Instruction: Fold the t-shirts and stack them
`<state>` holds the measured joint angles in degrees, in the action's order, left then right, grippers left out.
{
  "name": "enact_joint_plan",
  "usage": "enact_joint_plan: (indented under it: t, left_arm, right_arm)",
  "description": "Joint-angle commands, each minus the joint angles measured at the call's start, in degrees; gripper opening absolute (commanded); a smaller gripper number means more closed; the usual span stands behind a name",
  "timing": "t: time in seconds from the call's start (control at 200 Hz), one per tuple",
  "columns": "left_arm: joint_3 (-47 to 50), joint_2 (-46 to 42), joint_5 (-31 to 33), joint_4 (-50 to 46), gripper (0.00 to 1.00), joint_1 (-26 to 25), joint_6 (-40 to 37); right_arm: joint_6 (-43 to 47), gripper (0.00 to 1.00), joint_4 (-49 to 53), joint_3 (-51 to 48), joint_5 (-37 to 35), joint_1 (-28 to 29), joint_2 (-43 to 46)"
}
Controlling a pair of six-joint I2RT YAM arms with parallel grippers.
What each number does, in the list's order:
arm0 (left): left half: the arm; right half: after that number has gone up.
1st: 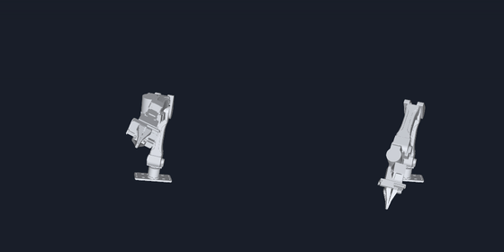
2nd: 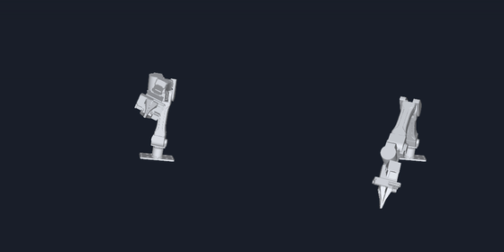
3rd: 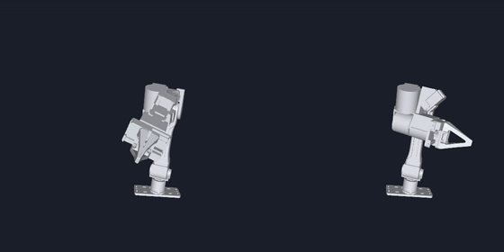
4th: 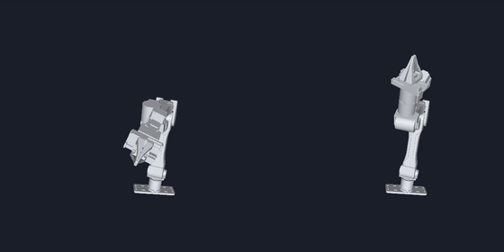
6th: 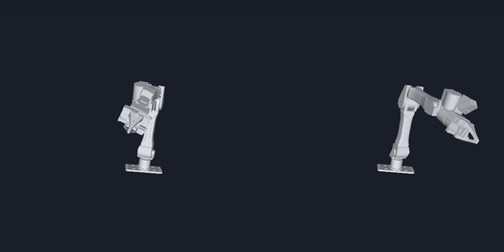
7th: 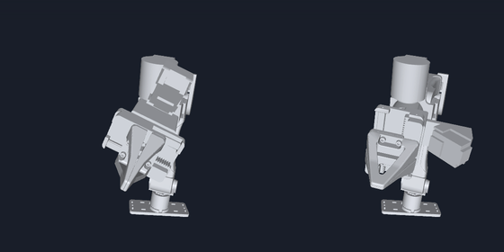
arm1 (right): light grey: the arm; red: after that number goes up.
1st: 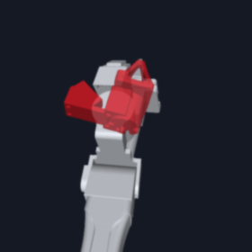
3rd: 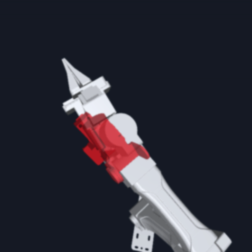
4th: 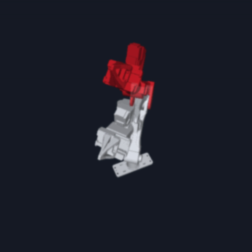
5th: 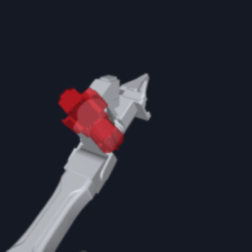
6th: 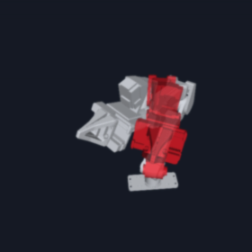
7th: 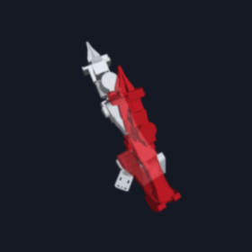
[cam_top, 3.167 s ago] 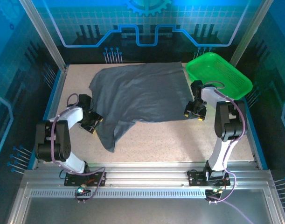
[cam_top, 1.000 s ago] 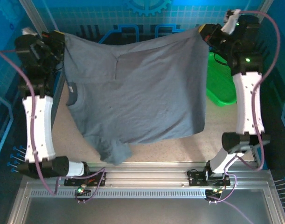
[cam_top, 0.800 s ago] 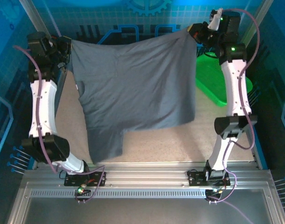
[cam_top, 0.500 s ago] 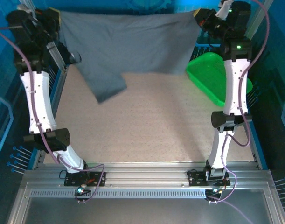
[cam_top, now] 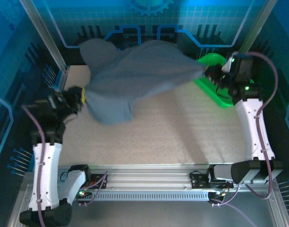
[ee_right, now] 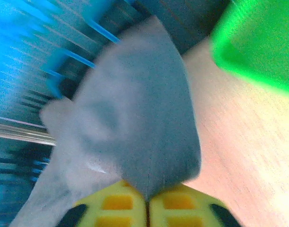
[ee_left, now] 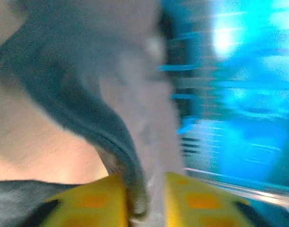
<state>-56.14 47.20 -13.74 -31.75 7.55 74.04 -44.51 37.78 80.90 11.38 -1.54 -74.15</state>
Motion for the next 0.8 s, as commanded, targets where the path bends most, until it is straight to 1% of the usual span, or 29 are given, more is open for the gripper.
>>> enact_joint_plan:
  t: [0.0, 0.03, 0.095, 0.155, 0.215, 0.28, 0.35, 0.4, 0.46, 0.525, 0.645, 0.72, 0.795]
  left_arm:
    - [10.58, -3.53, 2.82, -5.65, 0.47, -0.78, 1.78]
    - [11.68, -3.56, 4.13, -7.24, 0.52, -0.78, 0.29]
    - [13.22, -2.12, 4.07, -6.55, 0.54, -0.85, -3.84]
    - [12.99, 0.51, 3.88, -7.18, 0.54, -1.0, -7.02]
    - [12.96, 3.14, 3.85, -7.64, 0.51, -1.1, -9.81]
    - [14.64, 5.53, 3.23, -6.24, 0.5, -1.14, -10.73]
    - [17.48, 8.45, 2.07, -1.54, 0.48, -1.27, -9.89]
    - [18.47, 11.12, 1.84, 1.8, 0.46, -1.33, -9.59]
    - [17.67, 15.45, 2.35, 4.51, 0.45, -1.3, -9.82]
    - [15.96, 20.73, 2.41, 7.45, 0.42, -1.31, -10.17]
    - [11.4, 30.38, 1.7, 10.7, 0.41, -1.88, -9.94]
    - [9.11, 35.19, 2.04, 11.31, 0.41, -2.35, -9.64]
    - [7.89, 38.46, 1.42, 11.19, 0.39, -2.37, -8.9]
  right_arm:
    - [0.43, 0.38, 2.99, -10.9, -6.97, 1.46, -1.93]
    - [1.42, 0.44, 4.33, -12.2, -9.03, 2.4, -2.71]
    - [3.7, 0.49, 6.42, -13.56, -14.31, 5.07, -4.9]
    - [5.29, 0.5, 7.26, -13.73, -16.8, 7.42, -6.75]
    - [6.31, 0.5, 7.2, -13.51, -18.44, 10.2, -8.04]
    - [7.12, 0.5, 6.27, -13.2, -19.75, 13.27, -9.24]
    - [7.89, 0.49, 5.02, -12.39, -20.03, 15.66, -11.15]
    - [8.45, 0.49, 3.23, -11.89, -18.84, 16.71, -13.12]
    - [9.21, 0.47, 0.75, -10.82, -16.34, 17.39, -16.49]
    - [10.11, 0.45, 0.36, -8.0, -15.65, 18.19, -21.49]
    - [10.37, 0.42, 2.14, -1.96, -14.61, 18.1, -31.14]
    - [9.91, 0.41, 5.98, 2.74, -14.16, 17.98, -37.05]
    - [9.56, 0.4, 8.58, 5.33, -14.36, 17.98, -40.17]
